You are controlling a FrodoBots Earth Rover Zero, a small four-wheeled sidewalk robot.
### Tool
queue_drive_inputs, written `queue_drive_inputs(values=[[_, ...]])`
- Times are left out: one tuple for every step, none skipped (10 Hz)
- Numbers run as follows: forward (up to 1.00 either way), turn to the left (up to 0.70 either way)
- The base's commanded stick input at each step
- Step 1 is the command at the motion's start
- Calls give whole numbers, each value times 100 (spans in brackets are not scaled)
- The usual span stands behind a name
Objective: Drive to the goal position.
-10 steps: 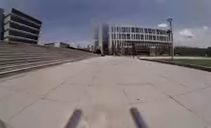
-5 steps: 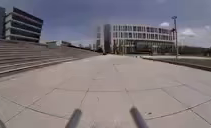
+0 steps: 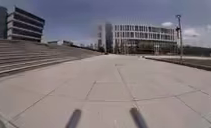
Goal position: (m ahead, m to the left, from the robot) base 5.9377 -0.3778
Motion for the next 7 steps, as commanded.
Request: queue_drive_inputs(values=[[70, 0], [70, 0], [70, 0], [70, -17], [70, -31], [70, -31], [70, -31]])
